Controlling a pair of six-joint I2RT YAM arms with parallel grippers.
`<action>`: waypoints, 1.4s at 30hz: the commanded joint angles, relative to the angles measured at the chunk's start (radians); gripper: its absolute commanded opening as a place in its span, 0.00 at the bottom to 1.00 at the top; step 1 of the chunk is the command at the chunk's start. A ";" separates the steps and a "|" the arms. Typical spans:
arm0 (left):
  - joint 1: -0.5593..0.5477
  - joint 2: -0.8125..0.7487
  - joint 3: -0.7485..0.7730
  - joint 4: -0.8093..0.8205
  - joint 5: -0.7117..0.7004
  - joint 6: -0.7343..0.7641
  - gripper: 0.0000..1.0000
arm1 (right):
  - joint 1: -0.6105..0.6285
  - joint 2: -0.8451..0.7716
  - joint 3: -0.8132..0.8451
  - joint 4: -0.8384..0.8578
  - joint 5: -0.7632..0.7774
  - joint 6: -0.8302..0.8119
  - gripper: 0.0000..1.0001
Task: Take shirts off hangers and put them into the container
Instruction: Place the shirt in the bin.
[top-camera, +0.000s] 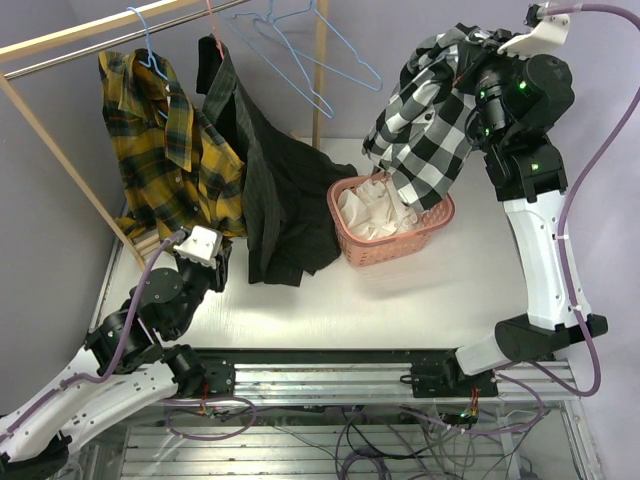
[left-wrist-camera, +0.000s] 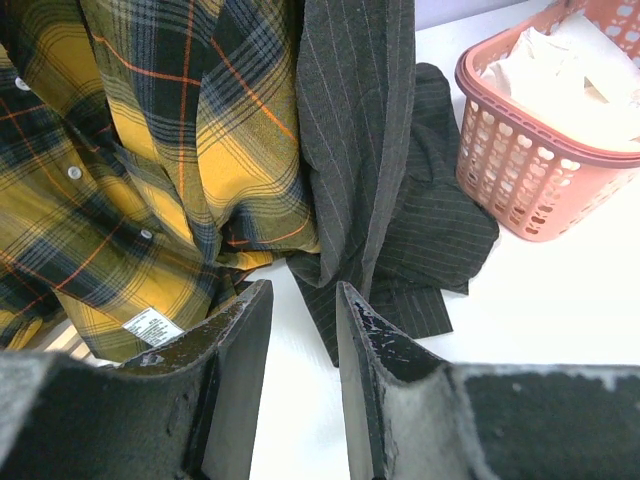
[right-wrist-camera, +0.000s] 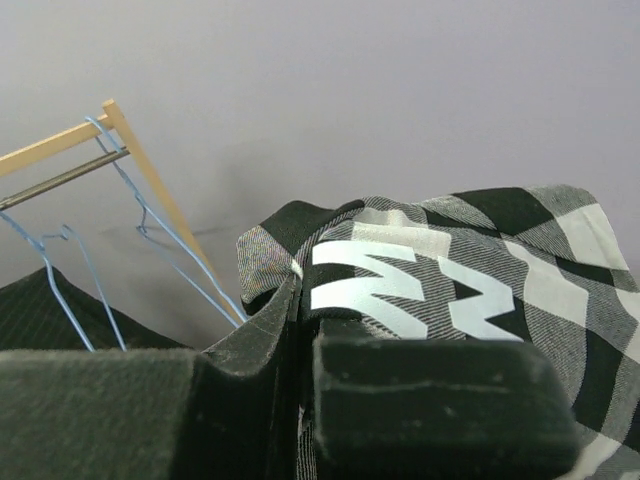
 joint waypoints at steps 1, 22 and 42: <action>-0.003 -0.009 -0.006 0.031 -0.021 0.004 0.43 | -0.003 -0.047 -0.049 0.140 0.027 -0.016 0.00; -0.002 0.033 -0.003 0.031 -0.019 0.008 0.43 | -0.003 -0.224 -0.195 0.150 -0.130 0.019 0.00; -0.003 0.013 -0.004 0.028 -0.023 0.005 0.43 | -0.003 -0.241 -0.475 0.170 -0.156 0.027 0.00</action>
